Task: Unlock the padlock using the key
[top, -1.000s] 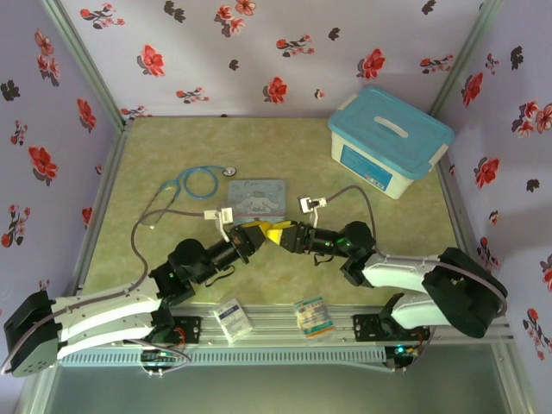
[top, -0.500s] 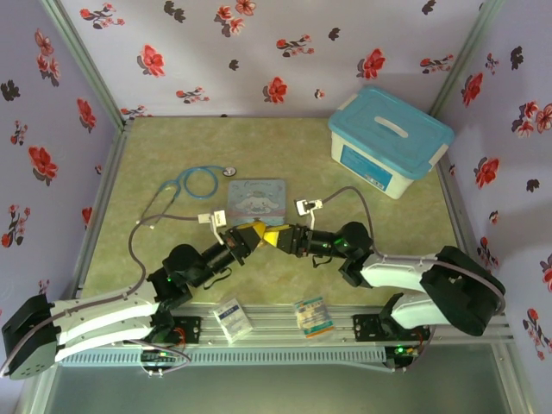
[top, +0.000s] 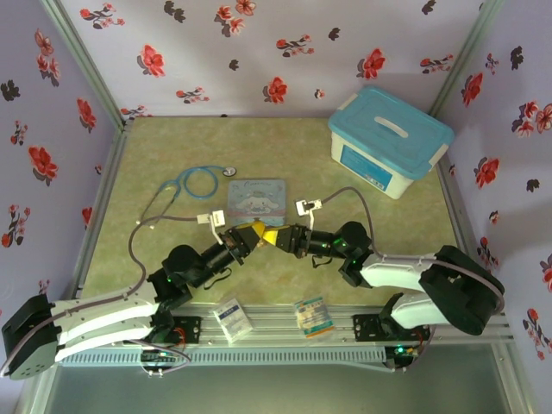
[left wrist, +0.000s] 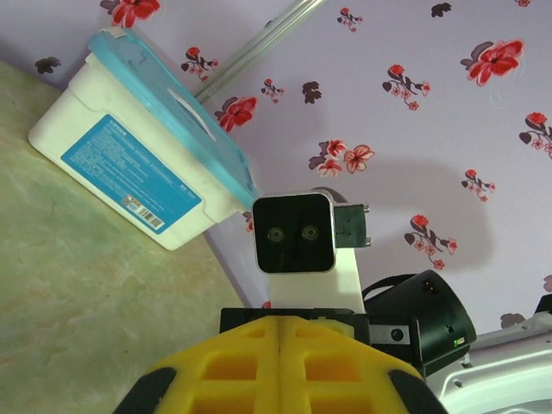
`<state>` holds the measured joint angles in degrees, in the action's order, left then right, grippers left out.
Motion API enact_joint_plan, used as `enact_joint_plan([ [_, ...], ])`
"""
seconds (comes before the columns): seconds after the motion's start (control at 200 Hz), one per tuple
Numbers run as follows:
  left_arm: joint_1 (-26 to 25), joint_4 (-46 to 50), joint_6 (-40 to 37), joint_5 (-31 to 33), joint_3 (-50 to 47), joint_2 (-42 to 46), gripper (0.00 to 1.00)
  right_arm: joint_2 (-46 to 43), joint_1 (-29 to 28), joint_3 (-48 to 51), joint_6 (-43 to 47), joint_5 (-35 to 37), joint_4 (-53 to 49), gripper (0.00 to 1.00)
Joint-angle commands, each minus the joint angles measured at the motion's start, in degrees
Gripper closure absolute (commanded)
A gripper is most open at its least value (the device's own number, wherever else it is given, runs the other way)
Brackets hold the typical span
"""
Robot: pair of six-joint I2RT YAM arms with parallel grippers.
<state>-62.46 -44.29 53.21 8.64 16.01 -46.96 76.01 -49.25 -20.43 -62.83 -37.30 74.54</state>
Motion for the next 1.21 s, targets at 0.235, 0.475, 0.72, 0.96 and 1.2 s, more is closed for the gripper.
enact_joint_plan([
  [0.235,0.6,33.1,0.8,15.6,4.1,10.4,0.00,-6.5,4.2,1.5,9.6,7.8,-23.9,1.00],
  [0.475,0.7,47.1,1.1,15.9,9.6,-2.0,0.02,-8.0,5.8,-4.3,20.7,21.0,-58.9,1.00],
  [0.72,6.6,38.8,-0.1,6.0,9.1,-16.5,0.07,-2.3,6.7,-4.6,17.9,22.0,-58.5,1.00],
  [0.96,10.6,41.9,-4.5,2.8,16.4,-28.1,0.14,-4.4,6.7,-4.5,19.0,24.1,-61.3,1.00],
  [1.2,12.1,38.0,-4.1,-0.8,19.5,-36.3,0.26,-8.9,6.7,-2.6,19.6,26.0,-64.0,1.00],
])
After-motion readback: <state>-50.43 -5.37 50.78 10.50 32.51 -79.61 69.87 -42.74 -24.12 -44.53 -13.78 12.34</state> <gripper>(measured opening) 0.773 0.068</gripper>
